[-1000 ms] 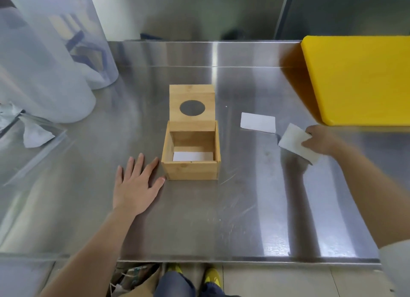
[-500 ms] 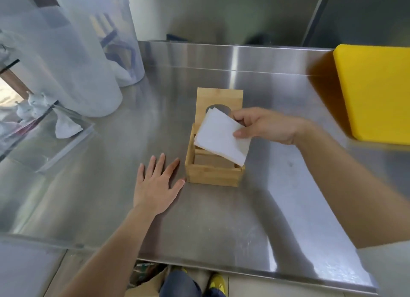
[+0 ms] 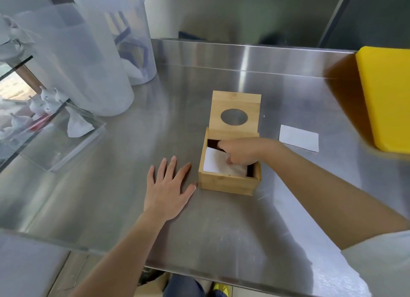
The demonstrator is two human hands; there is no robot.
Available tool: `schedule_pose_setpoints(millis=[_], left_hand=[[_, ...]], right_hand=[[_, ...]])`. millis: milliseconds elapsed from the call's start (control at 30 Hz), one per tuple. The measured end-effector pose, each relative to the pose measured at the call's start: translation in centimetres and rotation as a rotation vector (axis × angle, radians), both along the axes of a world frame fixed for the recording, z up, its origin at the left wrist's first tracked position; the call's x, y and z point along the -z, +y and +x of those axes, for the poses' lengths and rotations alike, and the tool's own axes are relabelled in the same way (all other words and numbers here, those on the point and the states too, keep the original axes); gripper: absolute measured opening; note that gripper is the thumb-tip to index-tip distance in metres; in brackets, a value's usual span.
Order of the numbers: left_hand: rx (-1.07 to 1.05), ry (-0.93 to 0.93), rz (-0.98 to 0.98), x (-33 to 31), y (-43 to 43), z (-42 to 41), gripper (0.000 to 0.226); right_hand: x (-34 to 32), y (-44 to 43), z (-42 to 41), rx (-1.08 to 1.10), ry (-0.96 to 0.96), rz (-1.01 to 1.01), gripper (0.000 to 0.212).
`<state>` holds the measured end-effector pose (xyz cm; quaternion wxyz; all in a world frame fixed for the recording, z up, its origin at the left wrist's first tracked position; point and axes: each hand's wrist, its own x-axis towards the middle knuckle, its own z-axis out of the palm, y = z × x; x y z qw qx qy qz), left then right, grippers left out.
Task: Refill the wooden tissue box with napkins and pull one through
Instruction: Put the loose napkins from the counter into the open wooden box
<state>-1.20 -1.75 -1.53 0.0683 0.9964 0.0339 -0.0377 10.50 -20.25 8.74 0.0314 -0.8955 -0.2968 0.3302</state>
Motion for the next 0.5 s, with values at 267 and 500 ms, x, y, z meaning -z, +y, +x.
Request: schedule_pose_setpoints(millis=[267, 500], left_hand=[[0.014, -0.007, -0.013, -0.4, 0.0, 0.0, 0.071], [0.004, 0.007, 0.003, -0.3, -0.1, 0.0, 0.071]], right_hand=[[1.6, 0.3, -0.4, -0.066, -0.108, -0.102, 0.037], [1.0, 0.2, -0.1, -0.123, -0.088, -0.074, 0.022]])
